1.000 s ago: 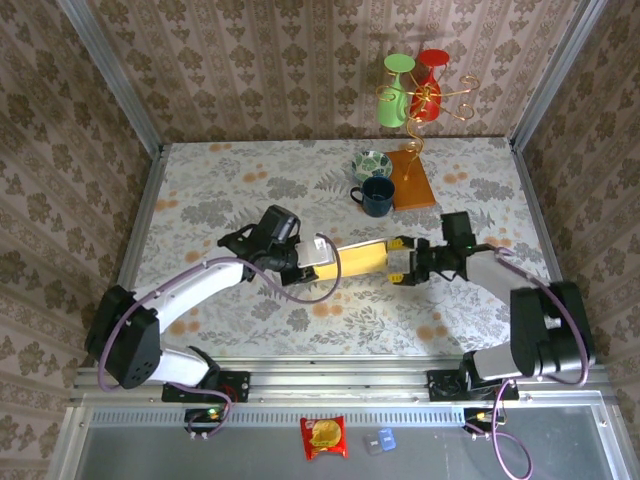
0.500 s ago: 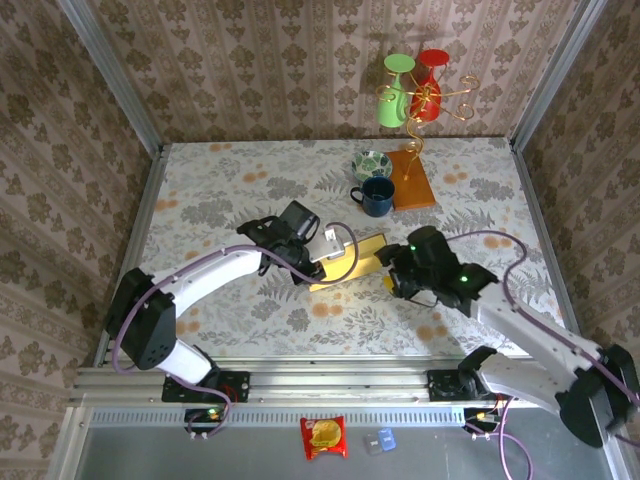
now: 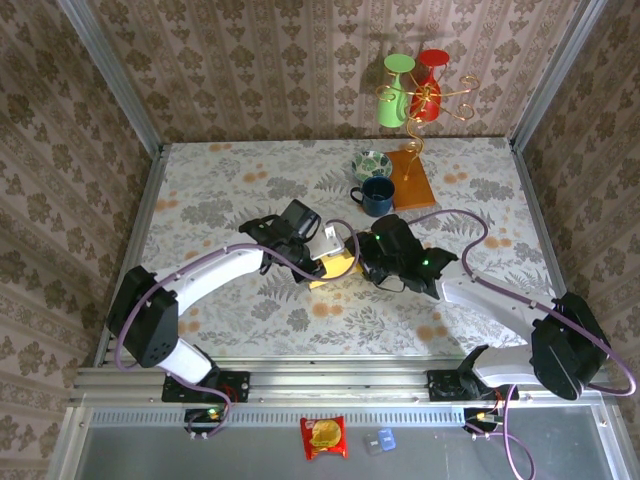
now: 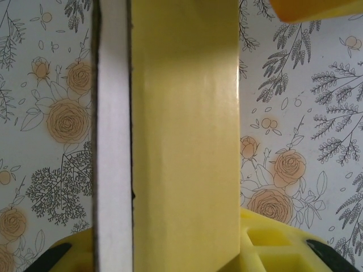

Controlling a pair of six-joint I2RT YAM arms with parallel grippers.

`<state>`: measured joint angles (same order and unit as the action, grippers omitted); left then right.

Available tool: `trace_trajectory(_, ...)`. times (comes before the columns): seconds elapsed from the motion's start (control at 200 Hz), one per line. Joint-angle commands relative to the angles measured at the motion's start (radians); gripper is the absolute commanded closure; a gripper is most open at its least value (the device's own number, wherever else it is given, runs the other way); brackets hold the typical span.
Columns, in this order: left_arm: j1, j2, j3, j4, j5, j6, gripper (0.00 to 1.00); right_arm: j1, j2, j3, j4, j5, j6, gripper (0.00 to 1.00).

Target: Fold the paper box

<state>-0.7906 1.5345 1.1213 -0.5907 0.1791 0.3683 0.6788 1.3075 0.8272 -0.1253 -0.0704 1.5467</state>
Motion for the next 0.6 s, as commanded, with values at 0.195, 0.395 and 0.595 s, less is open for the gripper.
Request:
trace_trajectory(0.195,0.002,0.024,0.017,-0.026,0.002,-0.013,0.66,0.007,0.078,-0.008,0.027,-0.019,0.039,0.55)
trace_trajectory(0.395,0.002,0.005,0.005,0.0,0.002,-0.02,0.52,0.002,0.152,0.01,-0.081,-0.032,0.066,0.64)
trace_trajectory(0.595,0.001,0.004,0.005,0.011,0.007,-0.026,0.54,0.002,0.171,0.03,-0.145,-0.044,0.077,0.69)
